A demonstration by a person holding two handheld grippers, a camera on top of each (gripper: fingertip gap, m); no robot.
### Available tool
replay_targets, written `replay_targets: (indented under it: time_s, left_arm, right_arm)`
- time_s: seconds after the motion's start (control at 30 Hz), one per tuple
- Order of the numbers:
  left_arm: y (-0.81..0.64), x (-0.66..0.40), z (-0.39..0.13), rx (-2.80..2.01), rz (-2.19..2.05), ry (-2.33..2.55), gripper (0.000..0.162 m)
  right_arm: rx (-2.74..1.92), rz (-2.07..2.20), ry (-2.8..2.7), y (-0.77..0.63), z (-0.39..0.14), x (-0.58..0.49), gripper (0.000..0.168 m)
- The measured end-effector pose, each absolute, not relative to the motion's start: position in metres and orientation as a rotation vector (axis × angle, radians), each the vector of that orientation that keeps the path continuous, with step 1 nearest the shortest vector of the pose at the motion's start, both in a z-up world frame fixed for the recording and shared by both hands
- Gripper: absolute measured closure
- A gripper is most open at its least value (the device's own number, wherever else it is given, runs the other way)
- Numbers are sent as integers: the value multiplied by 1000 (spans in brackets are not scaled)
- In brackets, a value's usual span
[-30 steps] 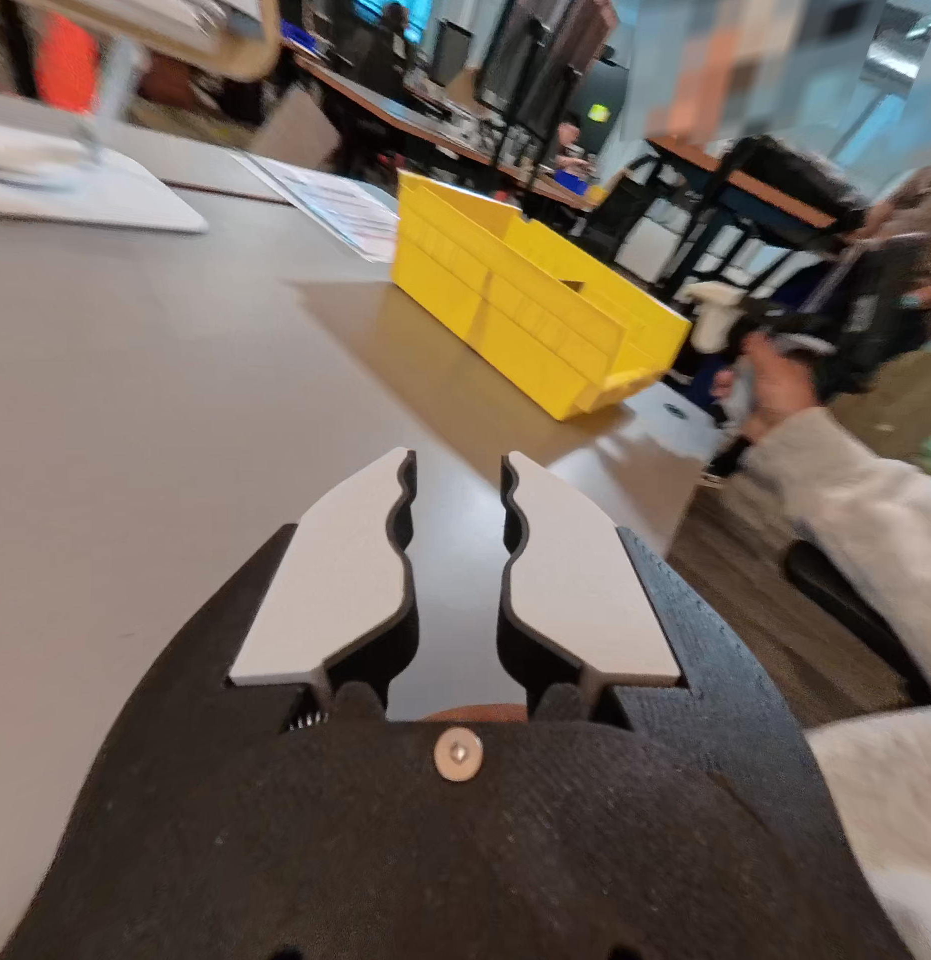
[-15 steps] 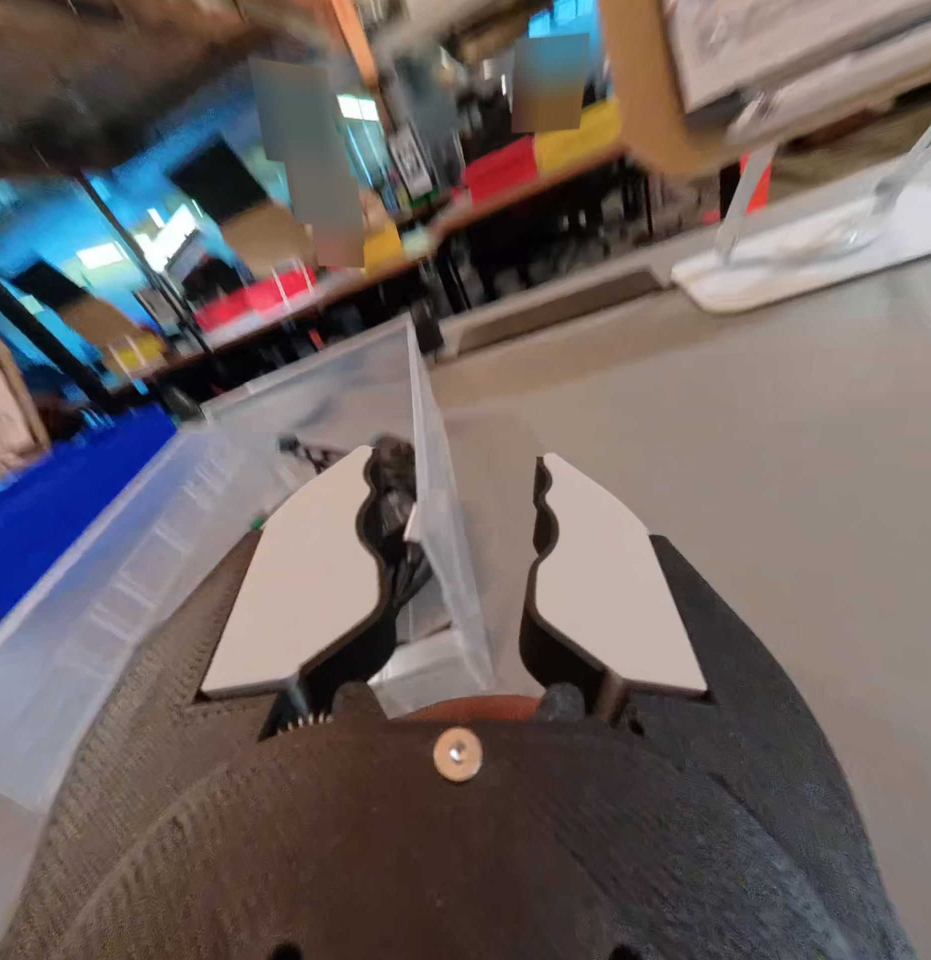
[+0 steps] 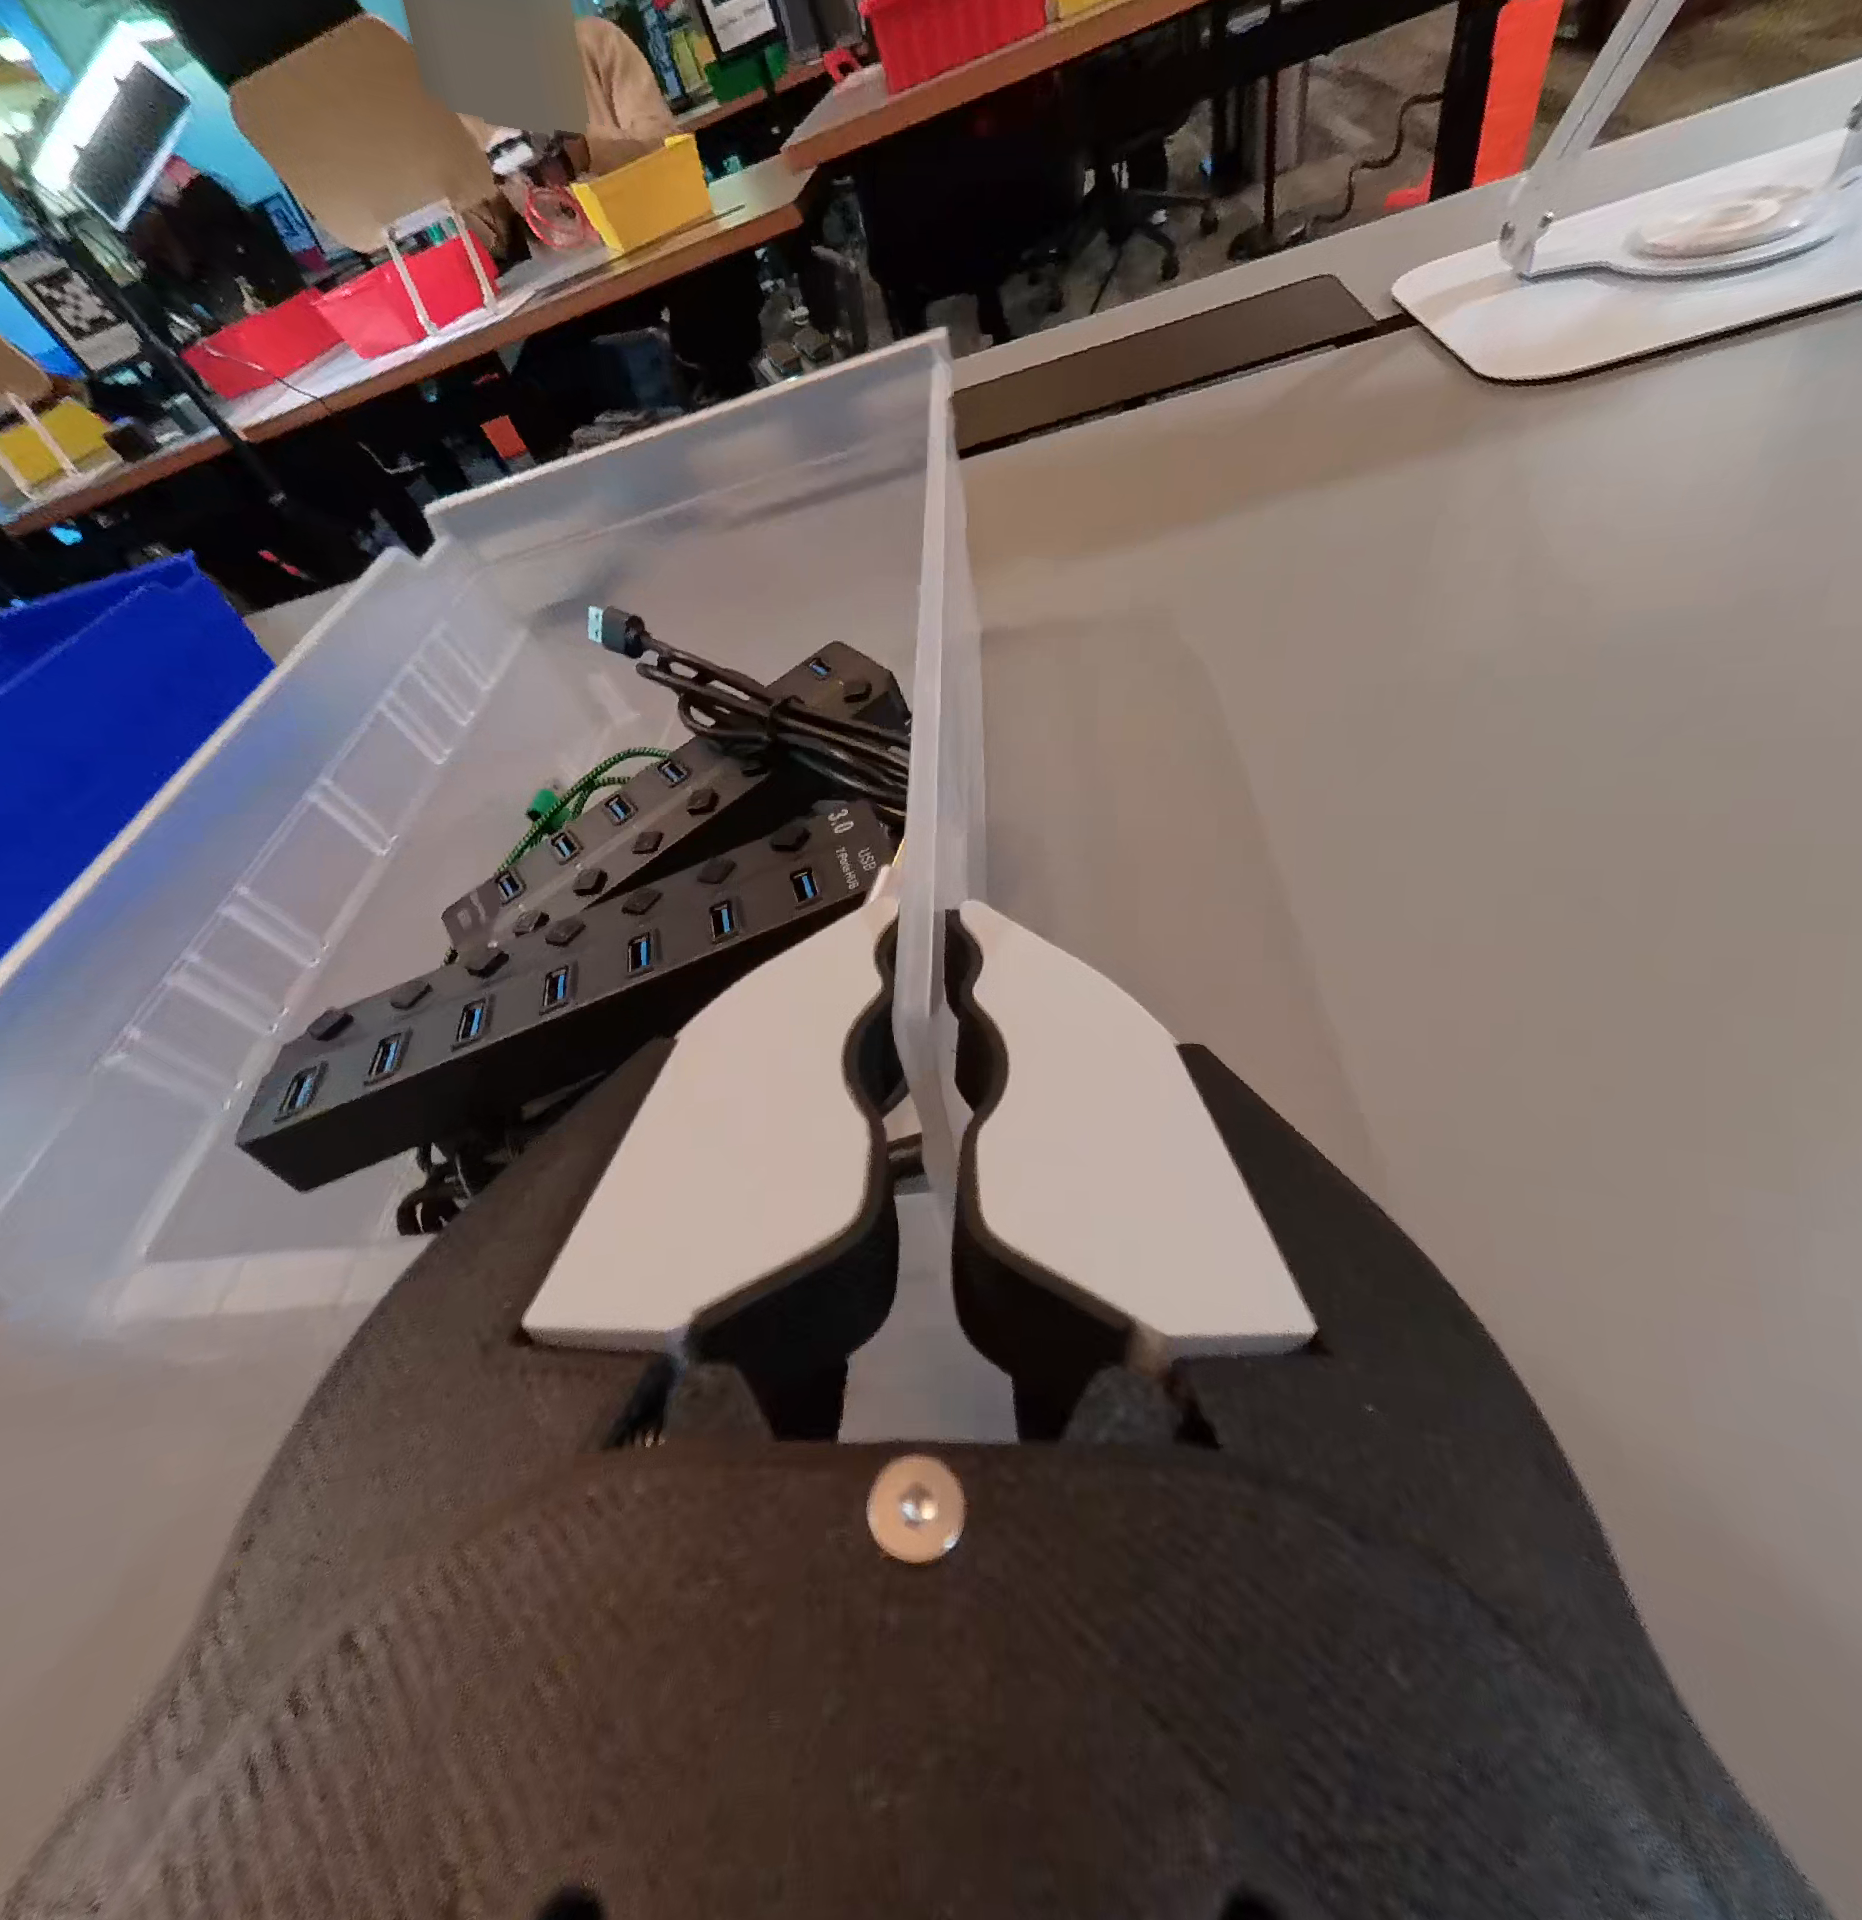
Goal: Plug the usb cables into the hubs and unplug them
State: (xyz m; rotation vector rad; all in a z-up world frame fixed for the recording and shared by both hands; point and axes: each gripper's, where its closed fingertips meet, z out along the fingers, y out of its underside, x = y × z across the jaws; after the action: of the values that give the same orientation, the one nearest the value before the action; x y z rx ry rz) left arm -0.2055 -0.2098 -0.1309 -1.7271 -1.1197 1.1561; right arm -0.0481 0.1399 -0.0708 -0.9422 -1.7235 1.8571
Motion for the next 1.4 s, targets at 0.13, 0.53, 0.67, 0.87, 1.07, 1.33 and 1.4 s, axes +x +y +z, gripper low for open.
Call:
replay_targets:
  time_s: [0.13,0.53,0.67,0.87,1.07,1.33,1.4]
  left_arm:
    - [-213,-180,-131,-1729,1112,-1117,157]
    - [-197,-133,-130,-1797,1189,-959,155]
    - [-186,-128,-118,-1683,1173,-976,136]
    - [-174,-120,-108,-1580,1112,-975,116]
    - [-172,-122,-109,-1560,1117,-900,117]
    - [-172,-128,-113,-1574,1156,-848,115]
    - [-172,-128,-113,-1574,1152,-844,115]
  right_arm:
    - [-987,1961,-1751,126,-73,-61,149]
    - [-825,1941,-2054,57,-99,-74,148]
    - [-814,1907,-2155,46,-113,-72,141]
    - [-616,1791,-2217,13,-91,-97,136]
    - [-278,1625,-2379,-89,-45,-169,120]
    - [359,741,-2674,-224,-82,-278,135]
    - [450,465,-2870,-225,-117,-289,127]
